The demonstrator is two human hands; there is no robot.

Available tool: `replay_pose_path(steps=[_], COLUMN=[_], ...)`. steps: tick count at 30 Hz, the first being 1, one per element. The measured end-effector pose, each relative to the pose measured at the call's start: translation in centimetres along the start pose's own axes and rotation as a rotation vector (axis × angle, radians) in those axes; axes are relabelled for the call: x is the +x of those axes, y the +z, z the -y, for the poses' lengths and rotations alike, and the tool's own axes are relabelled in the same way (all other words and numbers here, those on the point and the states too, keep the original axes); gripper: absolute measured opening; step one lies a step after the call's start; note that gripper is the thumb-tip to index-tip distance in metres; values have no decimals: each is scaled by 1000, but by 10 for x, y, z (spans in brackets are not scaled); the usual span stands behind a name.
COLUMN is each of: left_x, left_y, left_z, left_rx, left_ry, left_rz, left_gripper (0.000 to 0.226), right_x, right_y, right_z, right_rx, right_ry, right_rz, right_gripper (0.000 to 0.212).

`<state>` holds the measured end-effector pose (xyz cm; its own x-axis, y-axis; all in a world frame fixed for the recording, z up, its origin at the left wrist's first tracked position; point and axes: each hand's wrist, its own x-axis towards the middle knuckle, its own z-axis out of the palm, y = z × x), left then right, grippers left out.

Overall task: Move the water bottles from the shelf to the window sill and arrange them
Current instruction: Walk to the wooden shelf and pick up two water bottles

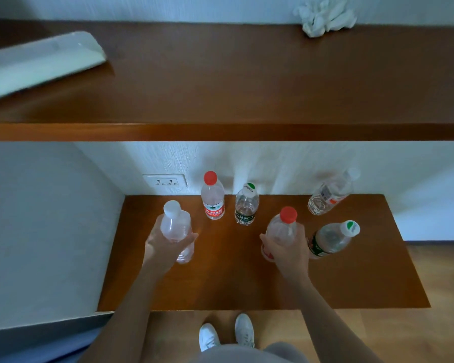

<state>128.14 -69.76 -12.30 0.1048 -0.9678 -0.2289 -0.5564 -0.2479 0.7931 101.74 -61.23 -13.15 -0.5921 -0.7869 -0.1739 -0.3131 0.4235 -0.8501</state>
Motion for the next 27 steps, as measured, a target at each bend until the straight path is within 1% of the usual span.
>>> replay_pose_path(steps=[3, 6, 8, 12, 16, 20, 21, 22, 24, 25, 27], left_x=[-13, -22, -25, -32, -41, -51, -54, -57, -64, -68, -82], left_y=[2, 2, 1, -5, -19, -45, -54, -63, -80, -89, -104], left_z=[-21, -40, -53, -75, -80, -74, -71, -68, -59, -55, -50], left_rx=[41, -24, -89, -218, -268, -323, -343, -359, -378, -390, -407], left_ry=[136, 193, 173, 128, 137, 100, 94, 82, 70, 66, 74], left_rz=[-40, -54, -32, -39, -72, -138, -159, -179, -209, -234, -301], left_gripper=[88, 81, 79, 74, 66, 57, 57, 61, 80, 85, 80], right_x=[-8, -16, -19, -20, -25, -37, -41, -45, -53, -57, -66], right_y=[-1, 0, 1, 2, 11, 31, 37, 44, 58, 65, 80], right_z=[9, 28, 40, 69, 96, 117, 122, 126, 134, 139, 147], right_rx=[49, 35, 31, 80, 101, 124, 130, 133, 130, 136, 137], right_ry=[-45, -134, -170, -227, -266, -300, -313, -342, -388, -399, -429], right_rz=[37, 60, 66, 82, 125, 208, 238, 269, 355, 399, 484], right_gripper=[69, 71, 71, 73, 62, 70, 70, 69, 72, 71, 65])
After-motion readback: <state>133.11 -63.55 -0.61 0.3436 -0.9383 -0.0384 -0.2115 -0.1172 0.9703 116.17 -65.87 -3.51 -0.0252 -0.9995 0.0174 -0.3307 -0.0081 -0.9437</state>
